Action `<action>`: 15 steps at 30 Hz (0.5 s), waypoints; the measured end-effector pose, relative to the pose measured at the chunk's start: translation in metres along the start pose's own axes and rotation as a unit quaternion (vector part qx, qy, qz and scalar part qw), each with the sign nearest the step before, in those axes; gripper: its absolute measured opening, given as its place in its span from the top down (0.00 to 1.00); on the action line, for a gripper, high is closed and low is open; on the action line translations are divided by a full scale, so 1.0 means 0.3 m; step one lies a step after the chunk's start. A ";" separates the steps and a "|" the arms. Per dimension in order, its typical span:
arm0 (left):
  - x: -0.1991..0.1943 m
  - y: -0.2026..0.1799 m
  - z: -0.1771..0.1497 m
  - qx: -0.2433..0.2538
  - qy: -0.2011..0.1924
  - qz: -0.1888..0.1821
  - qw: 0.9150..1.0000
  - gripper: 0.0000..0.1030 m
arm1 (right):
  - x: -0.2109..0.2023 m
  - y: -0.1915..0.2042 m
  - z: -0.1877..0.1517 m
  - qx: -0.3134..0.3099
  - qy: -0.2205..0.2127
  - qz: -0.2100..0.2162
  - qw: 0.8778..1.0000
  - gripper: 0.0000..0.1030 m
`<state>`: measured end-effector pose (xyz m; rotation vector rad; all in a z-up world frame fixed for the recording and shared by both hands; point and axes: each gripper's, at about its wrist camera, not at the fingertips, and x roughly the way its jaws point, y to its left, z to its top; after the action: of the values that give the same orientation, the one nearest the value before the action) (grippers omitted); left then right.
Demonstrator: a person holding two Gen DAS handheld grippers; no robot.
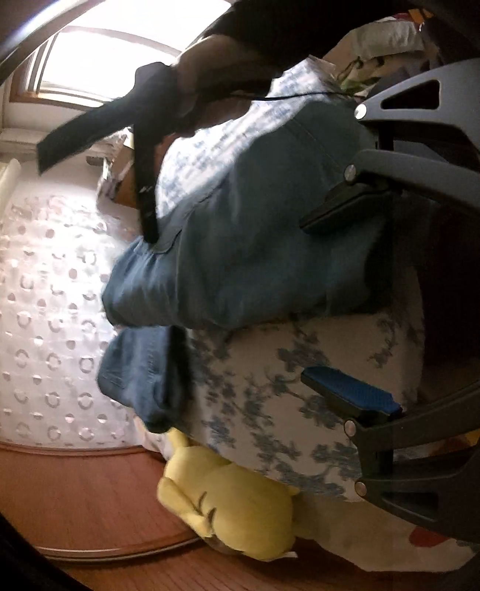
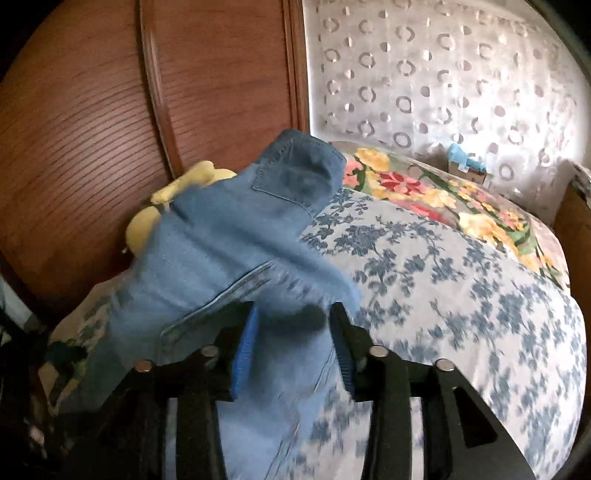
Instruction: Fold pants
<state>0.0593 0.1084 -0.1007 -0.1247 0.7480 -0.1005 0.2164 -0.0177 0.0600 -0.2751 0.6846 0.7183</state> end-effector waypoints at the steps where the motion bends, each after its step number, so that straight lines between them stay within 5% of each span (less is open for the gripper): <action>1: 0.005 0.009 -0.010 -0.003 0.001 -0.004 1.000 0.27 | 0.039 0.001 0.014 0.007 0.006 -0.002 1.000 0.54; 7: 0.001 0.034 -0.032 -0.013 -0.003 -0.020 1.000 0.27 | 0.145 -0.045 0.038 0.045 0.022 -0.013 0.999 0.47; 15: -0.015 0.044 -0.029 -0.027 -0.013 -0.038 0.999 0.27 | 0.043 -0.081 0.006 0.073 0.029 0.010 0.997 0.34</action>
<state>0.0507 0.1214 -0.1062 -0.2053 0.7202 -0.1512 0.2412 -0.0280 0.0529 -0.1564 0.7925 0.6768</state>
